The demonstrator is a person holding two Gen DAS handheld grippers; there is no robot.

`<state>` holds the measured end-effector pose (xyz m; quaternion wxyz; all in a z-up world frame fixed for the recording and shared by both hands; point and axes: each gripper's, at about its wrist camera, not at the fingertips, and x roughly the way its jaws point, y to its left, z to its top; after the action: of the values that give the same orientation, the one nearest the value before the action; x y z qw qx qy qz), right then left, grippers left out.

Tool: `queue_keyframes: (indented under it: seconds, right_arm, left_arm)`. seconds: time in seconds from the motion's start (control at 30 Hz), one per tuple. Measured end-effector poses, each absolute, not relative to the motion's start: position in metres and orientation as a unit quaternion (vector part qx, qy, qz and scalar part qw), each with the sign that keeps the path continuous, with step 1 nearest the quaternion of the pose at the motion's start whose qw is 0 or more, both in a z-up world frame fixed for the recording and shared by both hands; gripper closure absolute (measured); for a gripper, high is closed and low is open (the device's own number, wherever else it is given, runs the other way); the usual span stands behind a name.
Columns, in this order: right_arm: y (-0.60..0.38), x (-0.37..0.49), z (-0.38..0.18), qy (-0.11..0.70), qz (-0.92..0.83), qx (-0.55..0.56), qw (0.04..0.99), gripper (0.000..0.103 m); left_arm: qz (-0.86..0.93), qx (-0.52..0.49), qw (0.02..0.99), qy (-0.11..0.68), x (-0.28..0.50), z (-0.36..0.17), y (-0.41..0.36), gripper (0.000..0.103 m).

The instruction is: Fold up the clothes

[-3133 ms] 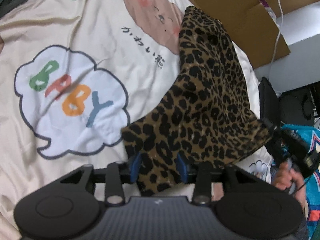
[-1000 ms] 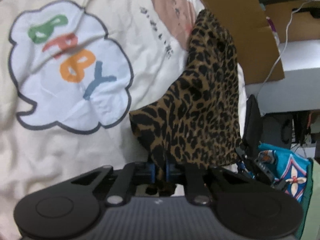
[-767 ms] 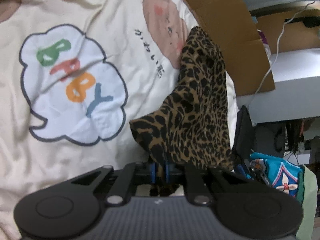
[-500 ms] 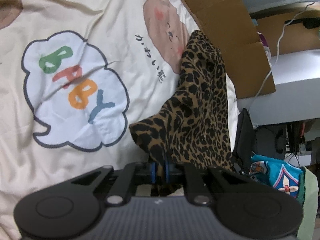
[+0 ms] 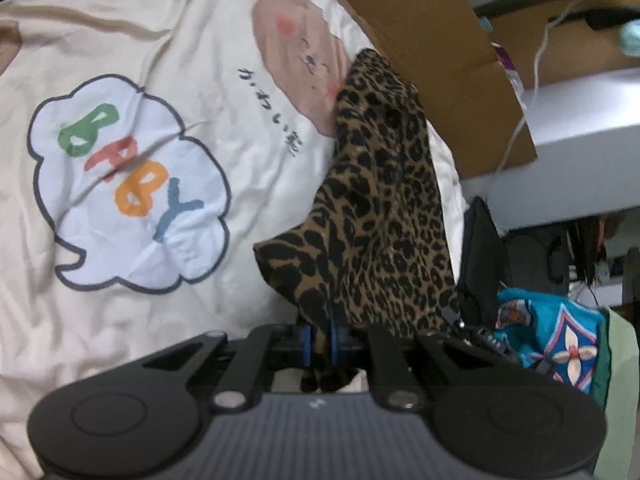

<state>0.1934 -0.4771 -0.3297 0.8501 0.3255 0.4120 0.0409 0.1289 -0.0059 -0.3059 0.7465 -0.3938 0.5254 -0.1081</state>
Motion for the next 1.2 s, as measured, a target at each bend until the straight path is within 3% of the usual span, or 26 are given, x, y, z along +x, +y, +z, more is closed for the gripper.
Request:
queue_keyframes:
  seconds: [0.53,0.73,0.8,0.93,1.0,1.03,1.2]
  right_arm:
    - [-0.472,0.179,-0.269,0.435,0.100,0.405,0.798,0.094]
    - [-0.473,0.168,-0.282,0.456,0.081,0.386,0.797,0.094]
    - [-0.474,0.168,-0.296,0.465,0.061,0.380,0.797,0.092]
    - [-0.485,0.172,-0.321,0.471,0.012,0.399,0.787,0.080]
    - [-0.486,0.173,-0.321,0.472,0.002,0.375,0.798,0.064]
    - [-0.488,0.173,-0.320,0.470,-0.002,0.369,0.802,0.056]
    - [-0.489,0.175,-0.311,0.458,0.001,0.353,0.816,0.056]
  left_arm:
    - [-0.111,-0.397,0.760,0.502,0.117,-0.254,0.020,0.094]
    - [-0.090,-0.374,0.760,0.524,0.116,-0.268,0.022,0.093]
    - [-0.080,-0.363,0.757,0.538,0.116,-0.277,0.021,0.086]
    - [-0.060,-0.339,0.749,0.566,0.116,-0.297,0.020,0.073]
    - [-0.050,-0.328,0.744,0.580,0.116,-0.307,0.019,0.058]
    - [-0.047,-0.324,0.743,0.583,0.117,-0.309,0.020,0.058]
    - [-0.046,-0.321,0.754,0.571,0.129,-0.301,0.029,0.058]
